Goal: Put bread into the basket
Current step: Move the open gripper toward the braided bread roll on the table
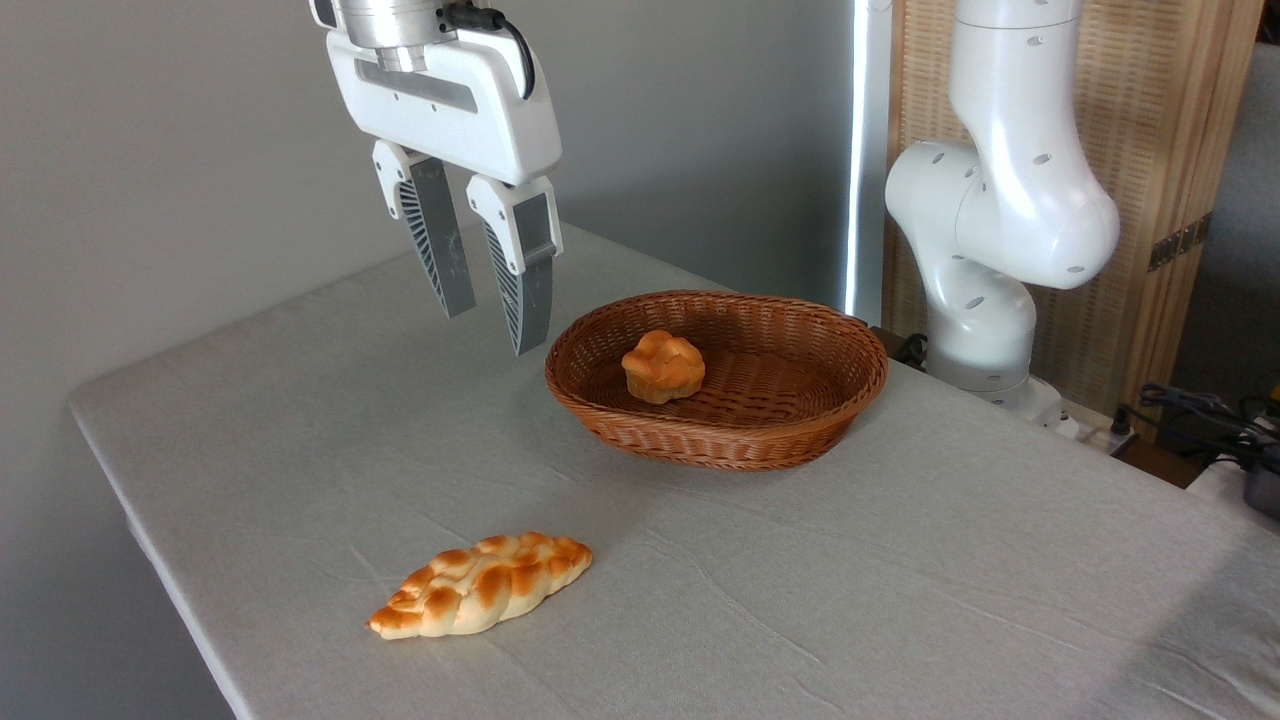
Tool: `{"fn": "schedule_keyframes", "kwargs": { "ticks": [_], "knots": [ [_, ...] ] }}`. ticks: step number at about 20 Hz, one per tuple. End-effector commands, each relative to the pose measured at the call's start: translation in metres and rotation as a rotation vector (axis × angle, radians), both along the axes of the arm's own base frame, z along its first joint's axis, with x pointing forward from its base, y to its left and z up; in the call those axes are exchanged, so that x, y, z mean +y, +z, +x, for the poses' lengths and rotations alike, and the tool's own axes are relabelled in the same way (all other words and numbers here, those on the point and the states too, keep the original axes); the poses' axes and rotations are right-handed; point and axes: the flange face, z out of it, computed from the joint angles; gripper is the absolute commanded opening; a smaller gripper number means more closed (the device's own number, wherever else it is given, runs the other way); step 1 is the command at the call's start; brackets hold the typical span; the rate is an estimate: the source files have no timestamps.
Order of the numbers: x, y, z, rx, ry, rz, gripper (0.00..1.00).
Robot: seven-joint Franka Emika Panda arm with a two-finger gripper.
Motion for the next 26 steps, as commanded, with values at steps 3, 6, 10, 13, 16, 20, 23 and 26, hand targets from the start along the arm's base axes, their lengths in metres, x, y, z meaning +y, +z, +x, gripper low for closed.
{"fn": "schedule_keyframes", "kwargs": {
  "ticks": [3,6,10,13,16,20,23,26],
  "knots": [
    [0.003,0.002,-0.002,0.026,0.014,-0.001,1.0],
    [0.003,0.002,-0.003,0.028,0.014,-0.003,1.0],
    [0.015,0.003,-0.002,0.023,0.038,-0.013,1.0],
    [0.014,0.001,0.002,-0.007,0.034,-0.004,1.0],
    [0.007,-0.014,0.016,-0.079,0.021,-0.008,1.0],
    [-0.021,-0.055,0.02,-0.128,-0.038,-0.014,1.0],
    [-0.027,-0.09,0.02,-0.095,-0.109,-0.006,1.0],
    [-0.017,-0.128,0.015,-0.061,-0.312,0.094,1.0]
  ]
}}
